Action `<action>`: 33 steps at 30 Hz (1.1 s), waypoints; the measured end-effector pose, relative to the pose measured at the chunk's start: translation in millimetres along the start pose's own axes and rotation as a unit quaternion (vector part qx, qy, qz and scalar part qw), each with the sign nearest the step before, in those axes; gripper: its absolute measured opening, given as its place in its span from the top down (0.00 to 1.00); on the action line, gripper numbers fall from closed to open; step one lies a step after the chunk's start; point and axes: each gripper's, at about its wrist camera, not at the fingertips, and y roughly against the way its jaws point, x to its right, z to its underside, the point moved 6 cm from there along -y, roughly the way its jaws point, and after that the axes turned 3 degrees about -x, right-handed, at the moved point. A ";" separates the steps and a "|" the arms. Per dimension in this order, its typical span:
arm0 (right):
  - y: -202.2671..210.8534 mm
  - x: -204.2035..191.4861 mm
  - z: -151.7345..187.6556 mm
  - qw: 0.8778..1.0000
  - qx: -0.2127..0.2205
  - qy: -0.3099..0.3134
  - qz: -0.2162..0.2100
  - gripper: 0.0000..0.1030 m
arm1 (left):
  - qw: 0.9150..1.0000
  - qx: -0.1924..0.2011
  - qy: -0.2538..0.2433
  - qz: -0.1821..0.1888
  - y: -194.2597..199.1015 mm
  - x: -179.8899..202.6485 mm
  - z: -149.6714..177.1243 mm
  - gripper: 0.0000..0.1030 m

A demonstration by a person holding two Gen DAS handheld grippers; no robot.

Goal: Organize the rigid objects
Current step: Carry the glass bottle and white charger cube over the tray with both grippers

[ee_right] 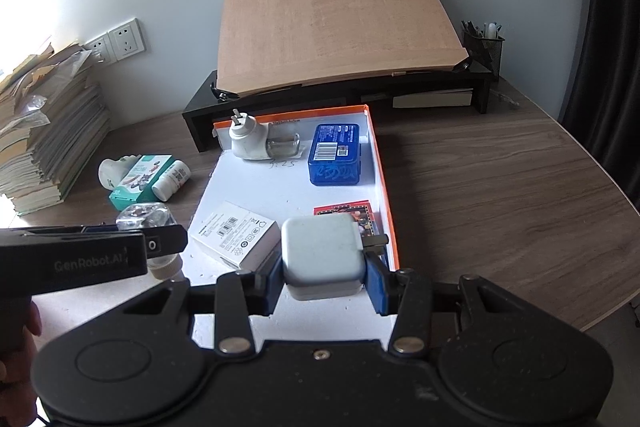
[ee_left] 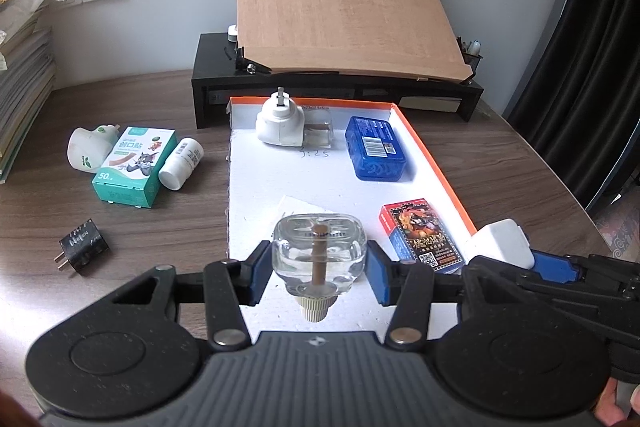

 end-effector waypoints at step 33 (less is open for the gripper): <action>-14.8 -4.2 -26.9 1.000 0.020 -0.008 -0.004 0.49 | 1.000 0.016 -0.012 -0.003 -4.2 -9.1 -27.0 0.52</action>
